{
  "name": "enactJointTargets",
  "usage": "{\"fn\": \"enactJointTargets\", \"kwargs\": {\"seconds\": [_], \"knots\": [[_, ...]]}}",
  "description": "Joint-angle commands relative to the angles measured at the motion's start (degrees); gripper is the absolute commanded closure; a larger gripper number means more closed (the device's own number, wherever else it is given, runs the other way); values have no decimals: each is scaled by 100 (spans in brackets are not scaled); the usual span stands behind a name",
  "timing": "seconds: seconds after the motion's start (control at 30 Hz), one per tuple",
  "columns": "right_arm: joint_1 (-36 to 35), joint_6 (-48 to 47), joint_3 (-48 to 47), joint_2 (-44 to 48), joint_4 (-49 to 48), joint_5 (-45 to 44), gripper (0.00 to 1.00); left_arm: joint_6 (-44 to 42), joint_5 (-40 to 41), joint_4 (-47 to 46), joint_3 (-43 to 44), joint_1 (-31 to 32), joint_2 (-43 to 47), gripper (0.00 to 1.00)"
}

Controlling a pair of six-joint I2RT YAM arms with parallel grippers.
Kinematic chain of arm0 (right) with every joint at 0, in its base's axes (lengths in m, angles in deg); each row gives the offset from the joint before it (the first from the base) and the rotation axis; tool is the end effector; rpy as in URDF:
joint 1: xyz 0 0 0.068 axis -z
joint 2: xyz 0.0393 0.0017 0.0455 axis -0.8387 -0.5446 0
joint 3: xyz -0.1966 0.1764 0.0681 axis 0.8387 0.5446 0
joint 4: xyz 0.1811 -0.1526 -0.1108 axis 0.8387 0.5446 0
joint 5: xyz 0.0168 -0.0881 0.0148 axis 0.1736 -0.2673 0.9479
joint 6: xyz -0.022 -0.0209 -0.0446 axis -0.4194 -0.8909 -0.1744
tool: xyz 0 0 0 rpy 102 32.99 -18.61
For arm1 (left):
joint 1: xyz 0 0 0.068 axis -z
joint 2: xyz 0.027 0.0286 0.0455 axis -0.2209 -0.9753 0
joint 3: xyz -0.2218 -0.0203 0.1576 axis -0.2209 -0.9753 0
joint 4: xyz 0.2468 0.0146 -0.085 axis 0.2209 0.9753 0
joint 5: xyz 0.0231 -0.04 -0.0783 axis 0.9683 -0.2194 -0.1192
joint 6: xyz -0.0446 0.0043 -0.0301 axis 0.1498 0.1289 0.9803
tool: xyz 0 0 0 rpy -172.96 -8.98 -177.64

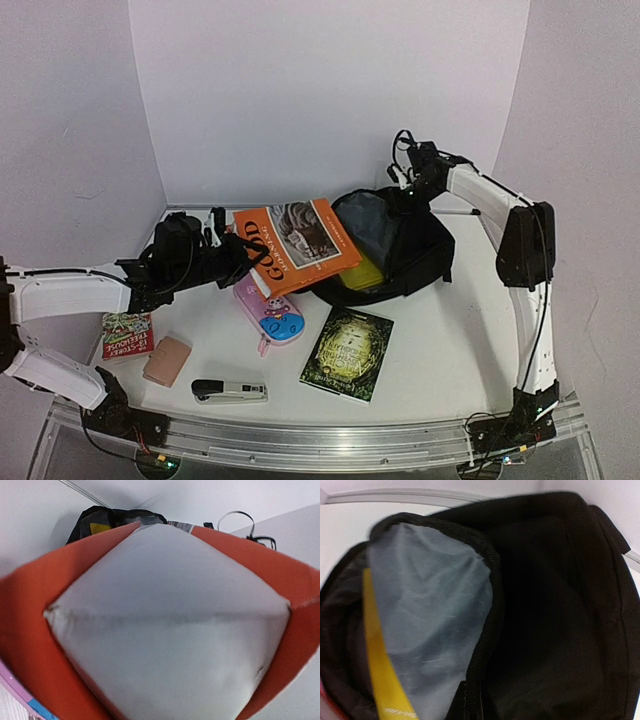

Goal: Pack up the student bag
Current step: Place the book in the student bag.

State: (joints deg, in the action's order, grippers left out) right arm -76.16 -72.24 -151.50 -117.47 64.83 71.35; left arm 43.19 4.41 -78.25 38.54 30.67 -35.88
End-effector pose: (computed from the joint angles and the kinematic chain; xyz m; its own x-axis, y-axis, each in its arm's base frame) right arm 0.4868 0.1785 0.2610 -0.7163 -0.2505 -0.6513 -0.4731 0.8604 0.1894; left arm 0.2065 -0.1996 0.2613 -0.7367 -0.4704 -0.4858 0.2204 0.5121 -0.8302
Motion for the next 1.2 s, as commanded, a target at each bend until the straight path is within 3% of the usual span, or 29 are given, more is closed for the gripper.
{"fn": "enactJointTargets", "kwargs": {"seconds": [0.0,0.37,0.7,0.97,1.17], "knots": [[42,274,69,1212,-16,909,100,985,-806,-1234,-4,-391,-481,100],[30,820,424,1837,-351,2320,100,1772,-1594,-2418,642,-617,-2173,100],[-50,1016,770,1862,-550,2878,100,2522,-2109,-3301,1578,-630,-3511,100],[-200,1227,713,1966,-721,3133,100,2734,-1896,-3097,2085,-596,-4010,100],[-203,1257,608,1966,-756,3043,100,2541,-1755,-2647,1433,-443,-3412,100]]}}
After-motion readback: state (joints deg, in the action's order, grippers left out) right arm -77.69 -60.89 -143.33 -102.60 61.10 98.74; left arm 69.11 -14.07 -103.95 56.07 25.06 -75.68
